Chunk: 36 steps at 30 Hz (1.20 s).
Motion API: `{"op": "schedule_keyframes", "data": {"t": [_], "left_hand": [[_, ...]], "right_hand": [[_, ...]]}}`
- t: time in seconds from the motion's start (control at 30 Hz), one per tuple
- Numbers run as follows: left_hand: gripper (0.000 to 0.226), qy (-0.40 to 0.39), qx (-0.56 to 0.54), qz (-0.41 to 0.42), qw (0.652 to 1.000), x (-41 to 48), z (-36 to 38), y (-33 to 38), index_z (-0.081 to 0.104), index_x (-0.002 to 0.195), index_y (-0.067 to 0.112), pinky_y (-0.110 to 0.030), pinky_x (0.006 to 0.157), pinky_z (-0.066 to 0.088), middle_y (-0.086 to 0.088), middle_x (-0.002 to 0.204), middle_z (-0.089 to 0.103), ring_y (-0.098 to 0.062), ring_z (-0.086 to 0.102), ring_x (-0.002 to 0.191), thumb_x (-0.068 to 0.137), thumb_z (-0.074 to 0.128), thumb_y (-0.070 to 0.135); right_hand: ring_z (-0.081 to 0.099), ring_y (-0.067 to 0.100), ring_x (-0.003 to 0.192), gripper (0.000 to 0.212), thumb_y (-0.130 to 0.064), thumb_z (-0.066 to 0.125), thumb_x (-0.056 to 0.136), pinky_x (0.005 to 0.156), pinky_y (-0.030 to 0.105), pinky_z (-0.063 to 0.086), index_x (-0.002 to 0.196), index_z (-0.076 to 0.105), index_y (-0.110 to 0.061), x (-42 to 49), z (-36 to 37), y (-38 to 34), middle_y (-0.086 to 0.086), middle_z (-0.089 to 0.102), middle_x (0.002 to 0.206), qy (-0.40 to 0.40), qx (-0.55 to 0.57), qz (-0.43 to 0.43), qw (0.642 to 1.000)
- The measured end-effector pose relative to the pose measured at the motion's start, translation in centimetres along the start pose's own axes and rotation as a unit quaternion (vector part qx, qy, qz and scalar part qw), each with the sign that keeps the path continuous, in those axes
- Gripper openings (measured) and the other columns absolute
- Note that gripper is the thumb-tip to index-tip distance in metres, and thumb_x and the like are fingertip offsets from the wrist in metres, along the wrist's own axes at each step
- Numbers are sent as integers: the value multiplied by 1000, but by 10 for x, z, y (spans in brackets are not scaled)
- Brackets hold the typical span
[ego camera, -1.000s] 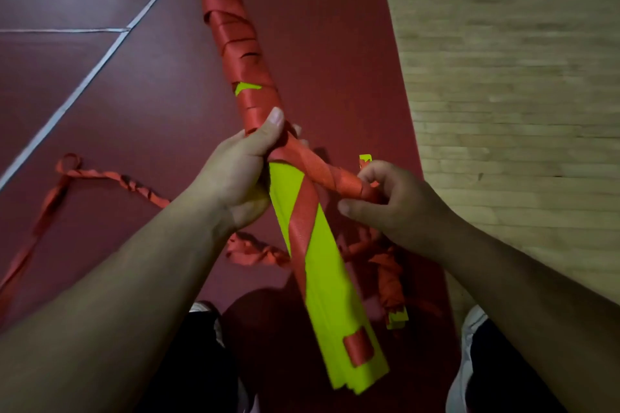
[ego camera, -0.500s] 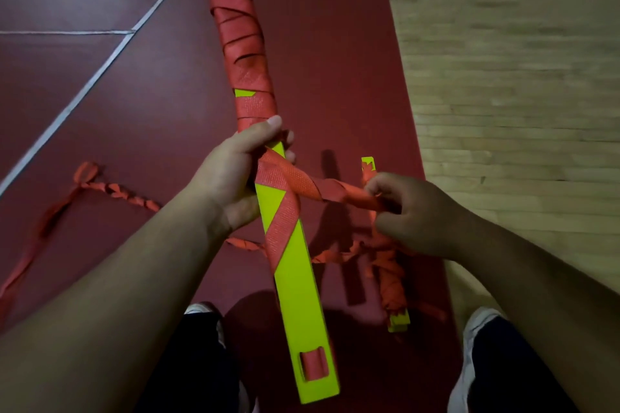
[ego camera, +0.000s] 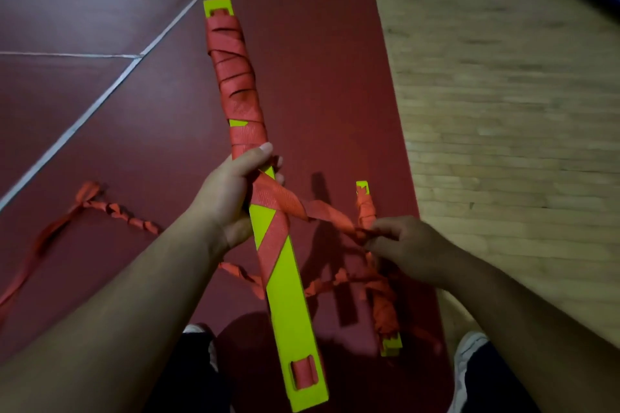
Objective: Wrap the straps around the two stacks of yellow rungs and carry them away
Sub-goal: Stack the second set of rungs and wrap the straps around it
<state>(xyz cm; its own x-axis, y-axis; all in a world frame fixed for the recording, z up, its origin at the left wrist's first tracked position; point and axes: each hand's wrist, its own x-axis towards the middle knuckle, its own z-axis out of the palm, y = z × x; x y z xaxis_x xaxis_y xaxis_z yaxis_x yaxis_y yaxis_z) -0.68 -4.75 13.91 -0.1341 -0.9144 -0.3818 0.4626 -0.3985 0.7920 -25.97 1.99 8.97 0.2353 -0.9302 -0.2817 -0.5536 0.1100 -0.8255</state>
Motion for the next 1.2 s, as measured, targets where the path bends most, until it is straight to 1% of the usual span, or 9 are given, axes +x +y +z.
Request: {"op": "schedule_keyframes", "data": {"t": [0.23, 0.43, 0.6, 0.73, 0.8, 0.87, 0.93, 1.07, 1.2], "left_hand": [[7, -12, 59, 66, 996, -29, 31, 30, 57, 93, 18, -28, 56, 47, -3, 73, 61, -16, 57, 56, 93, 64, 17], [9, -48, 76, 139, 986, -67, 78, 92, 57, 96, 16, -23, 51, 51, -3, 75, 60, -14, 58, 53, 93, 65, 17], [14, -81, 66, 211, 972, -114, 110, 144, 55, 103, 13, -26, 52, 53, -2, 74, 59, -14, 58, 52, 93, 65, 17], [12, -71, 68, 257, 961, -140, 122, 165, 57, 99, 14, -26, 56, 53, -1, 74, 61, -13, 58, 54, 93, 66, 20], [11, -69, 53, 262, 961, -149, 129, 165, 57, 99, 14, -25, 56, 53, -2, 73, 61, -13, 58, 56, 93, 66, 18], [11, -76, 47, 258, 962, -157, 133, 161, 57, 100, 14, -24, 55, 52, -2, 74, 60, -13, 58, 56, 93, 65, 18], [11, -88, 51, 247, 964, -165, 137, 159, 56, 99, 14, -24, 54, 52, -3, 74, 60, -13, 59, 55, 94, 65, 17], [10, -104, 95, 230, 963, -178, 145, 161, 59, 97, 12, -25, 52, 53, -4, 74, 62, -13, 60, 53, 93, 66, 16], [16, -109, 169, 264, 943, -180, 145, 161, 59, 103, 10, -26, 53, 52, -6, 78, 64, -17, 61, 58, 91, 68, 15]], "right_hand": [[63, 19, 89, 1, -20, 62, 85, 74, 29, 47, 86, 62, -21, -14, -17, -14, 2, 71, 95, -113, -302, 23, 946], [65, 31, 105, 20, -26, 57, 86, 77, 32, 50, 102, 65, -18, -10, -115, -79, 11, 70, 109, 125, -485, 80, 862], [61, 25, 79, 27, -46, 65, 86, 63, 32, 49, 99, 67, -22, -63, -200, -193, 1, 60, 84, 311, -596, 98, 734], [51, 21, 63, 24, -36, 61, 90, 52, 29, 36, 78, 60, -15, -91, -221, -240, 6, 60, 77, 423, -368, 119, 819], [55, 20, 64, 14, -21, 62, 89, 50, 28, 37, 80, 67, -12, -87, -201, -245, 6, 66, 79, 301, -349, 128, 878], [62, 23, 81, 11, -21, 63, 89, 56, 27, 42, 93, 70, -14, -87, -169, -239, 1, 68, 86, 158, -458, 123, 866], [61, 24, 113, 53, -35, 75, 83, 81, 25, 48, 129, 60, -14, -89, -142, -225, 3, 66, 117, 80, -515, 97, 848], [55, 11, 125, 113, -81, 78, 45, 104, 29, 45, 142, 43, -35, -100, -90, -211, 1, 57, 140, 23, -132, -88, 987], [65, 3, 84, 84, -79, 70, 58, 81, 28, 47, 122, 58, -26, -100, -44, -217, -14, 70, 91, 40, 143, -202, 968]]}}
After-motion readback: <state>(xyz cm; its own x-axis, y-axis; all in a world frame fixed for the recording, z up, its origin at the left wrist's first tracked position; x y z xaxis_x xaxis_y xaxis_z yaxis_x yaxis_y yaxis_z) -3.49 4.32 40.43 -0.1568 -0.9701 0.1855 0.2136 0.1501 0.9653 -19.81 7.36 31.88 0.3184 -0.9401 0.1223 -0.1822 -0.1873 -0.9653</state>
